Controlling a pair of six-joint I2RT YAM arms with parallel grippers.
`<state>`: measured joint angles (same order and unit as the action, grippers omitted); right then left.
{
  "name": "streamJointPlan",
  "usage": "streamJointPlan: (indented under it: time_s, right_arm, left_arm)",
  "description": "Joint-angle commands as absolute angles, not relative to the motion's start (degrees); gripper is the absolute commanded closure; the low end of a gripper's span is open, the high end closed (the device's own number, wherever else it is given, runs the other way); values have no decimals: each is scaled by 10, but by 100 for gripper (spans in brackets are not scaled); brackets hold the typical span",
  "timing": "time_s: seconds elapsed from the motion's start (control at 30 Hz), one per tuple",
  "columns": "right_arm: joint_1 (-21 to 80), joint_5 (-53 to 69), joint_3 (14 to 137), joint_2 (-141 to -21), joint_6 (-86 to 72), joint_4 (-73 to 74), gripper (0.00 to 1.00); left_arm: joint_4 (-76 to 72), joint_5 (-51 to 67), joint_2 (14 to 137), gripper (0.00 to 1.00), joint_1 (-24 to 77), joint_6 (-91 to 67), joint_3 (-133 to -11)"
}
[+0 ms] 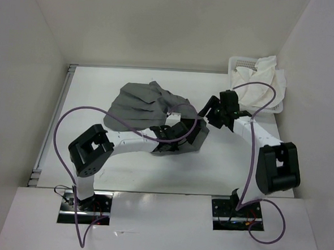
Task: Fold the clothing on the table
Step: Flatten the skirt out
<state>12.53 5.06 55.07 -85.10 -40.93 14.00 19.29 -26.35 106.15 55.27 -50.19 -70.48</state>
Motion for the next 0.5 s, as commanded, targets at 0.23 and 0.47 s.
streamJointPlan:
  time_s: [0.23, 0.47]
  right_arm:
    - [170, -46, 625, -936, -347, 180, 27]
    - [200, -142, 632, -957, -347, 205, 29]
  left_arm:
    - [219, -264, 1025, 91, 557, -548, -643]
    - [219, -257, 979, 91, 557, -548, -635]
